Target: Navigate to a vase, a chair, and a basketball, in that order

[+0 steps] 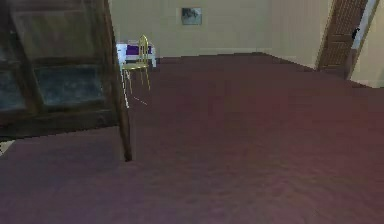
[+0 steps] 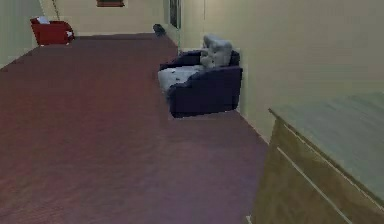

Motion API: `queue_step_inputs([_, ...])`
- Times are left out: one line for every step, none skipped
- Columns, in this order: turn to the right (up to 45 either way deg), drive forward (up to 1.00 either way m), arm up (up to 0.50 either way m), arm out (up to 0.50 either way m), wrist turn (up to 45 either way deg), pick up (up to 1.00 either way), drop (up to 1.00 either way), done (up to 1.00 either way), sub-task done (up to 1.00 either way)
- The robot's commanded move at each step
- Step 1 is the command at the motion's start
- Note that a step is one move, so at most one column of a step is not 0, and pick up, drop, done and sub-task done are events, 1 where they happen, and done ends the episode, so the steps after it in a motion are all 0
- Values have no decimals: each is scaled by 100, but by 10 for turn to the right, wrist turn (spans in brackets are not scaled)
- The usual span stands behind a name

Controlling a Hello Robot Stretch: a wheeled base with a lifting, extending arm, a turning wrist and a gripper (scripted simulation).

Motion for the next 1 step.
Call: queue_step_inputs([0, 100, 0, 0, 0, 0, 0, 0, 0])
